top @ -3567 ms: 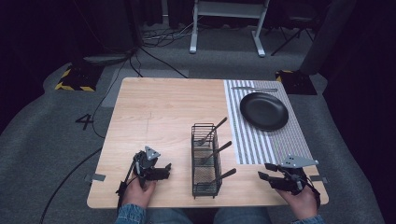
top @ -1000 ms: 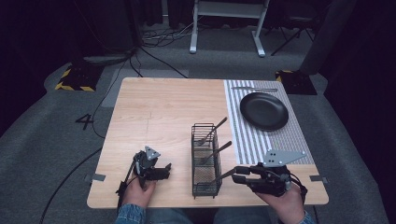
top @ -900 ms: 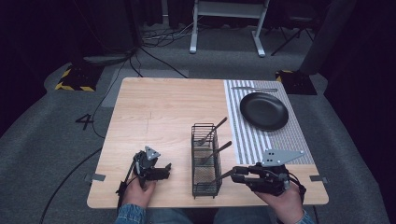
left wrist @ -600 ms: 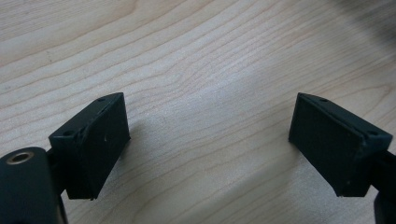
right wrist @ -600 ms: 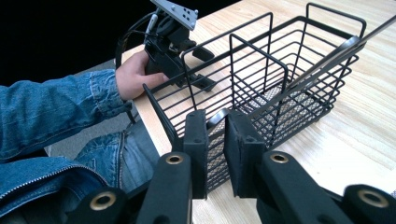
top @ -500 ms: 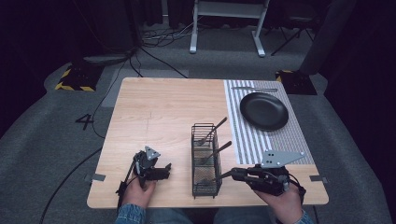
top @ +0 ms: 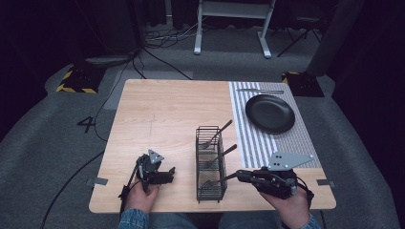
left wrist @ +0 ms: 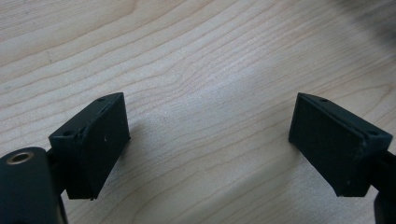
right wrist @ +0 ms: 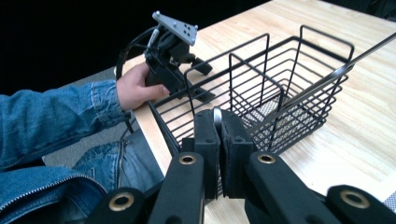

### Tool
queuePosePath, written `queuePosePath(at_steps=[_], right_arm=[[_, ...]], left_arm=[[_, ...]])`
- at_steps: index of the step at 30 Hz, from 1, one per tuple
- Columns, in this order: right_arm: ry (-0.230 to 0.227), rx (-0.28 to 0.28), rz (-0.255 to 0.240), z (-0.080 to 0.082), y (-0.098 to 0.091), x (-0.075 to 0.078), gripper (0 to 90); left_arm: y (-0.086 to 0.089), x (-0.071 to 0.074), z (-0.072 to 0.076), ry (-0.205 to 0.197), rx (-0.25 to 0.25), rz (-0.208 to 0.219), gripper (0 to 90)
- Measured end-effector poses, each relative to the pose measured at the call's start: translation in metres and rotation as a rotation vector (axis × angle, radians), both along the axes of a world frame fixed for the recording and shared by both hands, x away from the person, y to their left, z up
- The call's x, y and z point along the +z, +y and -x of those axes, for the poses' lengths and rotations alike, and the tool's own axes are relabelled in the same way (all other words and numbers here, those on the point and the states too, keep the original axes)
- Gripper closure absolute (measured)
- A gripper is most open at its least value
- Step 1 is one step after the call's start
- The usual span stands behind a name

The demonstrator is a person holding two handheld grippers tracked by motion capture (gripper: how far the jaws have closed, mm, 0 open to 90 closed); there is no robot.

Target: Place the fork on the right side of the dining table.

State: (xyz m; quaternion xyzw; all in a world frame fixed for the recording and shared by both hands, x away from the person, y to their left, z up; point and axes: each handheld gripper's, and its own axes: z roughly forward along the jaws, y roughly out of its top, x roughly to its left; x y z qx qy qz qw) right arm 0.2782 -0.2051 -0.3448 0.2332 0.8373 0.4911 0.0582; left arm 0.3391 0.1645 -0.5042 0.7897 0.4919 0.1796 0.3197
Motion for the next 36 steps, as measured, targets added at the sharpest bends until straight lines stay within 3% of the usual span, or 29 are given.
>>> queuePosePath(at_steps=[14,27,36], right_arm=[[-0.013,-0.033,-0.131,0.003,-0.024,0.019,87.2],[-0.051,-0.050,-0.202,0.011,-0.048,0.041,87.2],[-0.083,-0.078,-0.210,0.017,-0.063,0.055,87.2]], left_arm=[[0.000,0.000,-0.001,0.000,0.000,0.002,12.1],[0.000,0.000,-0.001,0.003,-0.002,0.000,12.0],[0.000,0.000,-0.001,0.002,-0.002,0.000,12.0]])
